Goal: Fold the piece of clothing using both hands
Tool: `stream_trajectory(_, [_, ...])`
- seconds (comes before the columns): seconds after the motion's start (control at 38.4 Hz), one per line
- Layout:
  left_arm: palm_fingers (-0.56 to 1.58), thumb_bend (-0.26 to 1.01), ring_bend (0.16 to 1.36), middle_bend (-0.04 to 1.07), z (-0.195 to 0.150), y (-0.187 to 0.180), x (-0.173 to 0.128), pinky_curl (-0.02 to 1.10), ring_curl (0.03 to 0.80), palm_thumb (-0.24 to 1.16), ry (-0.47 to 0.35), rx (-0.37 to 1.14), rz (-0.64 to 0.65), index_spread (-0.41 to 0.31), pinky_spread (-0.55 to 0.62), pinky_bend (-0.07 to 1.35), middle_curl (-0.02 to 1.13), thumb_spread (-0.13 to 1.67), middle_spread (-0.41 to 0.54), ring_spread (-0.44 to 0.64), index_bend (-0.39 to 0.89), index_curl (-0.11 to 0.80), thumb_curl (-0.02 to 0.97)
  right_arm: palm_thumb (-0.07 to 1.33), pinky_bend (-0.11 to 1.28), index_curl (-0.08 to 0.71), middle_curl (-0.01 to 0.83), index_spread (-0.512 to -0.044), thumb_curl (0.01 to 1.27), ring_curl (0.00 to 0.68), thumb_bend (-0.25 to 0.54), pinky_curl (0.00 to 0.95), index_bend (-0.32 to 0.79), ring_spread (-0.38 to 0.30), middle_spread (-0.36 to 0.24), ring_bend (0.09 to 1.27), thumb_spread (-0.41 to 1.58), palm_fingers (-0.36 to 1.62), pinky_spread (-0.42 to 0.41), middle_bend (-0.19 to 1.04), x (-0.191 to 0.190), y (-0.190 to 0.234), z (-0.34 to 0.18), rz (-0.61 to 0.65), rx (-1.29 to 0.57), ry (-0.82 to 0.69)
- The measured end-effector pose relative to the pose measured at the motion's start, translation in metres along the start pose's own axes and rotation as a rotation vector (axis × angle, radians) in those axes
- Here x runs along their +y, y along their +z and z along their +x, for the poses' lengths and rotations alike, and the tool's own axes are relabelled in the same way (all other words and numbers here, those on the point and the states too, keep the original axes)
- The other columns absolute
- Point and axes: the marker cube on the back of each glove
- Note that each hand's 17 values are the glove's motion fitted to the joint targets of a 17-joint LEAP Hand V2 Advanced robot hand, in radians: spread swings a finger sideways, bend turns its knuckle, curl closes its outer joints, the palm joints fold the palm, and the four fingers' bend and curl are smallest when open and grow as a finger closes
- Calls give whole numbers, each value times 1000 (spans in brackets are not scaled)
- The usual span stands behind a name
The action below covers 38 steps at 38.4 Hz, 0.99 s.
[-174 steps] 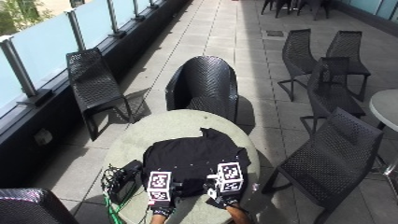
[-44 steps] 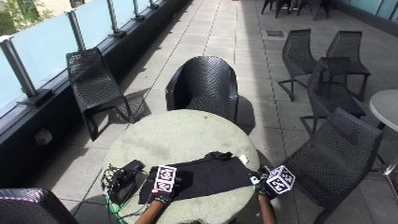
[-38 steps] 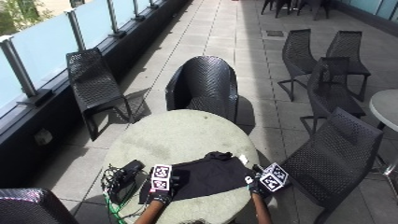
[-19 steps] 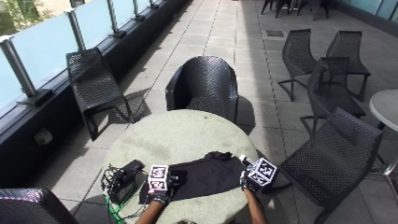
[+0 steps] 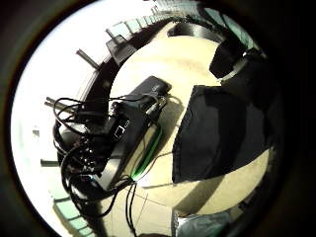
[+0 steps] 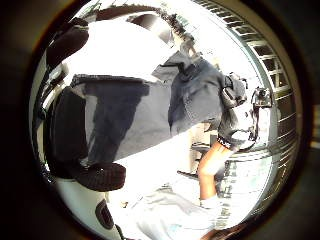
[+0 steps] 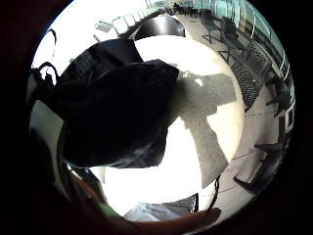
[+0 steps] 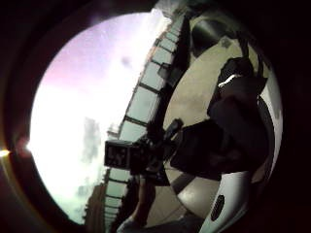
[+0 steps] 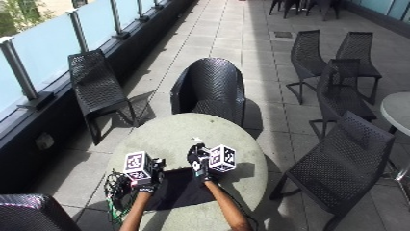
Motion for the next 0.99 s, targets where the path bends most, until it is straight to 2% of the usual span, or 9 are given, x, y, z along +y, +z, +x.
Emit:
stream_trajectory(0.08, [633, 31, 571, 190, -9, -33, 5, 425, 359, 446, -27, -19, 58, -120, 141, 323, 351, 1554, -60, 20, 123, 333, 230, 1076, 724, 197, 482, -321, 531, 472, -2, 432, 117, -233, -224, 784, 694, 1208, -304, 307, 10, 42, -29, -65, 60, -80])
stream_trajectory(0.21, [643, 39, 561, 187, -30, -49, 14, 424, 358, 467, -71, -27, 99, -125, 130, 312, 360, 1549, -72, 6, 130, 329, 240, 1078, 711, 214, 483, -318, 561, 473, -21, 430, 117, -235, -228, 779, 627, 1210, -304, 303, 35, 111, -62, -185, 161, -208])
stream_trajectory(0.39, [656, 60, 565, 174, -60, -39, 22, 425, 359, 510, -129, -6, 103, -129, 124, 304, 362, 1558, -82, -5, 132, 324, 255, 1068, 699, 235, 487, -316, 595, 471, -28, 430, 120, -236, -228, 763, 548, 1222, -305, 310, 77, 193, -72, -349, 344, -341])
stream_trajectory(0.52, [657, 67, 564, 172, -65, -38, 27, 425, 359, 529, -139, -13, 90, -131, 122, 300, 363, 1556, -85, -14, 131, 322, 264, 1059, 693, 246, 487, -316, 613, 473, -30, 430, 120, -236, -228, 761, 510, 1227, -305, 310, 88, 215, -68, -408, 367, -361])
stream_trajectory(0.68, [657, 69, 564, 172, -62, -32, 28, 427, 359, 535, -126, -61, 78, -130, 120, 299, 363, 1554, -86, -18, 127, 317, 271, 1048, 703, 237, 492, -311, 631, 479, -32, 434, 66, -242, -231, 770, 484, 1209, -310, 329, 89, 203, -57, -630, 291, -468])
stream_trajectory(0.73, [656, 69, 564, 169, -57, -32, 28, 427, 360, 537, -111, -59, 80, -130, 120, 299, 362, 1553, -86, -19, 128, 317, 272, 1006, 753, 191, 488, -312, 620, 484, -52, 442, -57, -249, -241, 797, 545, 1121, -320, 328, 87, 194, -49, -744, 243, -513])
stream_trajectory(0.78, [656, 69, 564, 170, -49, -36, 29, 428, 360, 538, -93, -58, 82, -130, 120, 299, 361, 1553, -86, -19, 129, 316, 274, 970, 797, 150, 477, -310, 604, 471, -51, 445, -99, -253, -233, 776, 632, 991, -317, 294, 97, 155, -57, -863, 226, -512])
stream_trajectory(0.86, [656, 69, 564, 170, -41, -34, 29, 428, 360, 539, -76, -59, 69, -130, 120, 298, 360, 1552, -87, -20, 129, 315, 275, 878, 766, 155, 473, -307, 565, 476, -63, 465, -7, -206, -192, 693, 776, 587, -199, 240, 113, 79, -73, -980, 311, -479])
stream_trajectory(0.99, [656, 69, 564, 170, -25, -20, 23, 429, 360, 540, -40, -87, 52, -130, 119, 298, 359, 1551, -87, -20, 130, 313, 278, 738, 703, 193, 457, -322, 498, 412, -63, 445, 166, -78, -145, 447, 970, 263, -15, 219, 57, 64, 11, -870, 726, -435])
